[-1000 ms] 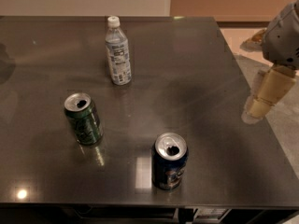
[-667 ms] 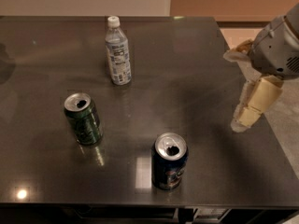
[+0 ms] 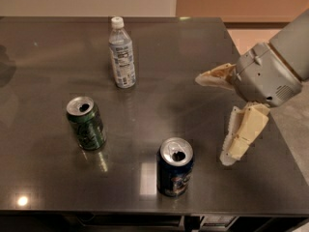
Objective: Move pepsi can near blue plastic bottle
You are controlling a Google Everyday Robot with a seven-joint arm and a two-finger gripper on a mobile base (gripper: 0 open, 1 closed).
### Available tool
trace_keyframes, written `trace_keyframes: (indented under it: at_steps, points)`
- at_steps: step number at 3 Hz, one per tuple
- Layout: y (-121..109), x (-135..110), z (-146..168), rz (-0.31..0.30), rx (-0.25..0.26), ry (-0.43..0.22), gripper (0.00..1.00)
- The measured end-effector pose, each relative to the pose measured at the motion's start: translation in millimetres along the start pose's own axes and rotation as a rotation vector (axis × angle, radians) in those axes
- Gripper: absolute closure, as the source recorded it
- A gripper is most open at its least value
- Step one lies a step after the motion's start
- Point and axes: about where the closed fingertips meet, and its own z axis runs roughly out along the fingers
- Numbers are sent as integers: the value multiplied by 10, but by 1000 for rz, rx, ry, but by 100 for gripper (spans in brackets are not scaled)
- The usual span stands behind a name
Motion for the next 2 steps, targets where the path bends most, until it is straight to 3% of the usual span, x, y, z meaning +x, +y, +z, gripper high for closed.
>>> trace_keyframes:
  at_steps: [2]
  points:
    - [367, -214, 399, -116, -107, -44, 0]
